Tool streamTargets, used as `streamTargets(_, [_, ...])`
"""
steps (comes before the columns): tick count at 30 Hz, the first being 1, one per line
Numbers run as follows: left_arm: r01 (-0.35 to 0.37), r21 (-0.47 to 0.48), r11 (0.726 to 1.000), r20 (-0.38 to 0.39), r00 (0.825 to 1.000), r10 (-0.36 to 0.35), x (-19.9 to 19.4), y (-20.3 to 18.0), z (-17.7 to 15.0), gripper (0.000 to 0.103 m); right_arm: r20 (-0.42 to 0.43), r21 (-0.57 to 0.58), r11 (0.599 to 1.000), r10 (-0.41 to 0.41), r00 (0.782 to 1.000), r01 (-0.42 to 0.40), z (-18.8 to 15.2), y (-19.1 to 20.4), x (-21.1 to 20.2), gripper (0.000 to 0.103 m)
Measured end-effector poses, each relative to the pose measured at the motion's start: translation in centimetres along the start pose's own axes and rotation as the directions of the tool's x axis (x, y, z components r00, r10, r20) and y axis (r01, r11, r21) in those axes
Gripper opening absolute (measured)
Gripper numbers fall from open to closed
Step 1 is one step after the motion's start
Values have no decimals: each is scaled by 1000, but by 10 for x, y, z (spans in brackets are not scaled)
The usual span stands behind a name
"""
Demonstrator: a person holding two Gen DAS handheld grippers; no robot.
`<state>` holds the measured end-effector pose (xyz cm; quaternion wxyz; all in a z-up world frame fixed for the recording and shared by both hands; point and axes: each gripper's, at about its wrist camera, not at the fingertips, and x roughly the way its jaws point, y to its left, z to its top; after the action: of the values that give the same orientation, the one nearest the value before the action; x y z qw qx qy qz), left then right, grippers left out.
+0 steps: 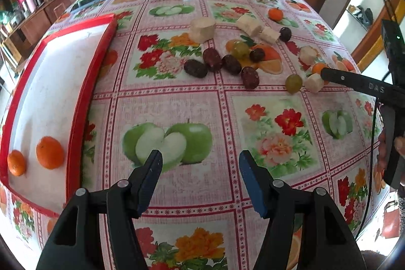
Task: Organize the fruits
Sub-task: 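Move both open tools back over the fruit on the table, then grasp an orange with the right tool while the left tool grasps a beige cylinder piece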
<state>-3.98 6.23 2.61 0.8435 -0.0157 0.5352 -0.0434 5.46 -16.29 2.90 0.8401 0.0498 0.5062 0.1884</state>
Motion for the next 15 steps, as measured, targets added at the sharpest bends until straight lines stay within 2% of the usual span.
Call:
streamTargets(3, [3,-16,1000,-10,1000,-3,1,1,-2,63,0,-43,996,78,997,-78,3,12,-2,69])
streamTargets(6, [2,-16,1000,-11,1000,-2,-1,0,-4,63,20,-39,998,40,999,-39,6,7,-5,69])
streamTargets(9, [-6,-12,1000,-11,1000,6,-2,-2,-6,63,-17,-57,998,28,999,-29,2,7,3,69])
streamTargets(11, [-7,-17,1000,-16,1000,7,-2,-2,-8,63,-33,-88,996,14,999,-17,0,10,8,67])
streamTargets(14, [-7,-24,1000,-24,1000,6,0,-3,-9,63,-30,-73,997,27,999,-29,6,8,13,63])
streamTargets(15, [-6,-25,1000,-26,1000,5,0,-5,-9,63,-35,-73,997,26,999,-29,6,9,16,58])
